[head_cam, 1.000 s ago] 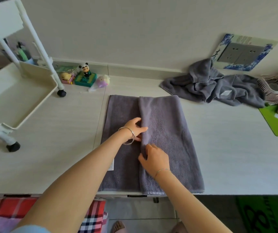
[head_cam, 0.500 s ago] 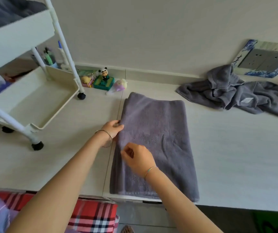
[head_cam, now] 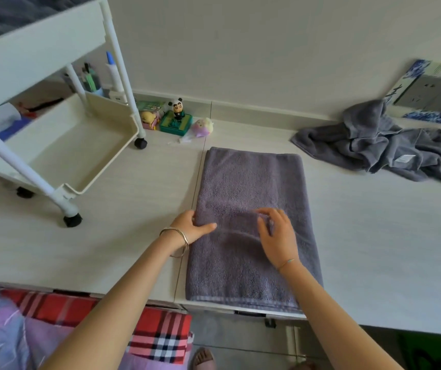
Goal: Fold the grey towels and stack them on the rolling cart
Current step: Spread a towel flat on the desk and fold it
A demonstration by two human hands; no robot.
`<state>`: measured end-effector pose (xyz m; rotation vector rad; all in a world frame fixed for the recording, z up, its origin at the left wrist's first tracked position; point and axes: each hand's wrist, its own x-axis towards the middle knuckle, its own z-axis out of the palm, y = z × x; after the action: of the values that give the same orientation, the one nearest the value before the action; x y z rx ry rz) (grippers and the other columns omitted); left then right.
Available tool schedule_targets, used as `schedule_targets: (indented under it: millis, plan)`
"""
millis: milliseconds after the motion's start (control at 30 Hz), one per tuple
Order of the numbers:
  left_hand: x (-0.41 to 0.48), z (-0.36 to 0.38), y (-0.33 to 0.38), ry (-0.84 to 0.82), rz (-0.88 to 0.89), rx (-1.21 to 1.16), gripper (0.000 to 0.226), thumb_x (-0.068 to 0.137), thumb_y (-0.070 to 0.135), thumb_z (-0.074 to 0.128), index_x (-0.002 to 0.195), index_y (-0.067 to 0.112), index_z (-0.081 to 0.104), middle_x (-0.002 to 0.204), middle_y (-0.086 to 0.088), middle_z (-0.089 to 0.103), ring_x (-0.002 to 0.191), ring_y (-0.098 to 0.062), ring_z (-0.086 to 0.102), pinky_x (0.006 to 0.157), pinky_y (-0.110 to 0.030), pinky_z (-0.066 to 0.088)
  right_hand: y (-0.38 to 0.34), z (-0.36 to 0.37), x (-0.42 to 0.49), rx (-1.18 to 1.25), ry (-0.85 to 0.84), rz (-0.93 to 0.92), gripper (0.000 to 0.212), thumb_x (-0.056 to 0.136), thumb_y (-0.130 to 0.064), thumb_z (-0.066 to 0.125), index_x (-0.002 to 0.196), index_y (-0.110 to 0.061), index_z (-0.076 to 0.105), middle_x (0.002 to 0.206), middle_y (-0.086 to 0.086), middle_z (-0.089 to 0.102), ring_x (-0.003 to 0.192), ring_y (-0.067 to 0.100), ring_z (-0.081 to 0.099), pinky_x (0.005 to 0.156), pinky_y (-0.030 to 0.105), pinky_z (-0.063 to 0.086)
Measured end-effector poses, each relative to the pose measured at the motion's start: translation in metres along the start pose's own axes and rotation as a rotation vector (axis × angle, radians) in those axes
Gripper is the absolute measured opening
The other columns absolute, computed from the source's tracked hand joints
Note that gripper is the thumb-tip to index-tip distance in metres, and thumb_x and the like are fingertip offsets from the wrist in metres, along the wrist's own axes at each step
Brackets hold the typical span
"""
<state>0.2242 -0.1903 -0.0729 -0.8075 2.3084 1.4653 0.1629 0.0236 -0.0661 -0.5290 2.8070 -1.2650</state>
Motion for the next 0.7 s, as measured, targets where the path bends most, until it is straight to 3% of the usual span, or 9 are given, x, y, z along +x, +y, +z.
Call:
schedule_targets:
  millis: [100, 200, 300, 367, 433, 500, 567, 633, 700]
  plan:
    - [-0.021, 0.005, -0.008, -0.133, 0.007, 0.049, 0.074, 0.064, 0.045, 0.081, 0.124, 0.013, 0.052, 0.122, 0.001, 0.060, 0.111, -0.017, 0.059, 0.101, -0.036, 0.045, 0.017, -0.007, -0.002, -0.071, -0.041, 0.010, 0.023, 0.091, -0.013, 0.057, 0.112, -0.015, 0.063, 0.111, 0.001, 0.060, 0.106, 0.022, 0.054, 0.097, 0.035, 0.042]
    - [-0.034, 0.003, -0.010, -0.166, 0.102, 0.058, 0.100, 0.054, 0.058, 0.079, 0.136, 0.015, 0.040, 0.131, 0.002, 0.055, 0.116, -0.014, 0.056, 0.102, -0.035, 0.045, 0.023, -0.014, -0.005, -0.118, -0.046, -0.017, 0.027, 0.092, -0.015, 0.057, 0.119, -0.015, 0.062, 0.122, 0.003, 0.058, 0.116, 0.025, 0.052, 0.102, 0.041, 0.040]
    - [-0.042, 0.000, -0.012, -0.174, 0.067, -0.074, 0.063, 0.078, 0.025, 0.075, 0.131, 0.019, 0.041, 0.115, 0.006, 0.059, 0.101, -0.010, 0.060, 0.083, -0.025, 0.053, 0.029, -0.021, -0.008, -0.201, -0.053, 0.006, 0.033, 0.094, -0.022, 0.053, 0.127, -0.019, 0.057, 0.136, 0.004, 0.051, 0.127, 0.026, 0.045, 0.108, 0.041, 0.034]
    - [-0.045, -0.001, -0.020, -0.144, 0.027, 0.006, 0.067, 0.077, 0.023, 0.076, 0.133, 0.015, 0.039, 0.120, -0.002, 0.060, 0.105, -0.017, 0.060, 0.089, -0.033, 0.052, 0.034, -0.021, -0.013, -0.329, -0.160, 0.016, 0.042, 0.097, -0.028, 0.048, 0.138, -0.022, 0.046, 0.149, 0.003, 0.037, 0.139, 0.024, 0.031, 0.115, 0.037, 0.023]
    - [-0.045, 0.001, -0.021, -0.079, 0.006, 0.142, 0.086, 0.074, 0.033, 0.077, 0.141, 0.012, 0.027, 0.128, -0.007, 0.053, 0.114, -0.024, 0.055, 0.099, -0.037, 0.044, 0.039, -0.018, -0.018, -0.442, -0.236, -0.002, 0.048, 0.099, -0.034, 0.041, 0.145, -0.025, 0.033, 0.156, 0.000, 0.023, 0.145, 0.022, 0.016, 0.118, 0.036, 0.010]
    - [-0.049, 0.007, -0.008, 0.126, 0.041, 0.311, 0.087, 0.081, 0.043, 0.067, 0.145, 0.010, 0.018, 0.135, -0.011, 0.042, 0.121, -0.029, 0.048, 0.099, -0.038, 0.042, 0.035, -0.015, -0.021, -0.463, -0.217, -0.007, 0.050, 0.099, -0.040, 0.033, 0.147, -0.027, 0.029, 0.157, -0.002, 0.017, 0.146, 0.022, 0.010, 0.119, 0.038, 0.004]
    - [-0.047, 0.019, 0.011, 0.374, 0.278, 0.463, 0.068, 0.091, 0.049, 0.040, 0.145, 0.011, 0.025, 0.140, -0.013, 0.038, 0.126, -0.033, 0.043, 0.100, -0.042, 0.041, 0.023, -0.006, -0.020, -0.455, -0.173, -0.037, 0.054, 0.096, -0.044, 0.023, 0.147, -0.027, 0.030, 0.157, -0.001, 0.018, 0.147, 0.023, 0.008, 0.119, 0.040, 0.002]
    - [-0.036, 0.038, 0.024, 0.348, 0.462, 0.600, 0.066, 0.090, 0.048, 0.015, 0.145, 0.017, 0.032, 0.149, -0.009, 0.034, 0.137, -0.030, 0.032, 0.112, -0.046, 0.027, 0.011, 0.006, -0.019, -0.455, -0.186, -0.087, 0.060, 0.093, -0.048, 0.011, 0.147, -0.028, 0.028, 0.157, -0.001, 0.017, 0.147, 0.022, 0.007, 0.118, 0.040, 0.001]
    - [-0.022, 0.057, 0.024, 0.219, 0.435, 0.734, 0.054, 0.097, 0.042, 0.011, 0.149, 0.028, 0.019, 0.157, 0.001, 0.016, 0.145, -0.023, 0.010, 0.117, -0.045, 0.004, 0.009, 0.015, -0.022, -0.468, -0.256, -0.111, 0.066, 0.088, -0.052, 0.003, 0.148, -0.032, 0.022, 0.158, -0.005, 0.013, 0.147, 0.019, 0.004, 0.117, 0.039, -0.003]
